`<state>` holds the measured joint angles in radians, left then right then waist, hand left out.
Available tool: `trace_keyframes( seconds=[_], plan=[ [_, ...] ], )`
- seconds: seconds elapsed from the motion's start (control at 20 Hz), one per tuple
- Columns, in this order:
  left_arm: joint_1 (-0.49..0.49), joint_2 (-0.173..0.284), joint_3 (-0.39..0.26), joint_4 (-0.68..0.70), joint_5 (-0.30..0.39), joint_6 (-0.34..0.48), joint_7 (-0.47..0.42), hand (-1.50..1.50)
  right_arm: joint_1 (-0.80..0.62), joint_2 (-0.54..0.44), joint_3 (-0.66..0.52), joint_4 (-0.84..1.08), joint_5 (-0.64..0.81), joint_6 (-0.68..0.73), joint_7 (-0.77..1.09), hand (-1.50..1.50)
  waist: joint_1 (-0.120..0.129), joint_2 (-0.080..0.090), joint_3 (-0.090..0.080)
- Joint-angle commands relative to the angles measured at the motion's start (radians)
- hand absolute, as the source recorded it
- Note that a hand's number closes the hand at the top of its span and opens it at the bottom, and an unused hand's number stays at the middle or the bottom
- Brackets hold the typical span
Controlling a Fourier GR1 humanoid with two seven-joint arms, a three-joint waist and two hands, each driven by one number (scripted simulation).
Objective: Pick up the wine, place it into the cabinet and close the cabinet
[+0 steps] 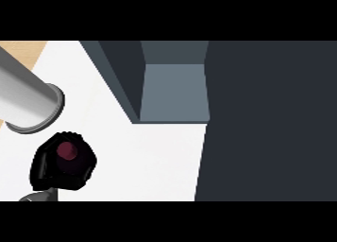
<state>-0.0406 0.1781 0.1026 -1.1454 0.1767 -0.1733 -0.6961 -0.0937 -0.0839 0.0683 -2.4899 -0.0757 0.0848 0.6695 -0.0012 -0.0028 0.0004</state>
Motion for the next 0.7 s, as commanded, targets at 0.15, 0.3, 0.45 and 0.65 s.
trace_keyframes(
  seconds=[0.15, 0.3, 0.45, 0.65],
  plan=[
    [0.093, -0.008, -0.044, -0.317, 0.099, -0.065, 0.197, 1.50, 0.041, 0.030, -0.006, -0.056, -0.065, 0.004, -0.032, -1.50, 0.008, -0.001, 0.001],
    [0.058, -0.031, -0.058, -0.390, 0.123, -0.030, 0.297, 1.50, 0.064, 0.000, -0.074, -0.062, -0.125, 0.038, -0.038, -1.50, 0.000, 0.000, 0.001],
    [0.089, -0.076, -0.124, -0.545, 0.092, 0.054, 0.407, 1.50, 0.085, 0.022, -0.019, -0.108, -0.090, 0.028, -0.001, -1.50, -0.001, -0.001, 0.001],
    [0.104, -0.100, -0.190, -0.675, 0.047, 0.121, 0.531, 1.50, 0.076, 0.049, 0.025, -0.126, -0.055, 0.013, 0.011, -1.50, 0.001, -0.003, 0.001]
  ],
)
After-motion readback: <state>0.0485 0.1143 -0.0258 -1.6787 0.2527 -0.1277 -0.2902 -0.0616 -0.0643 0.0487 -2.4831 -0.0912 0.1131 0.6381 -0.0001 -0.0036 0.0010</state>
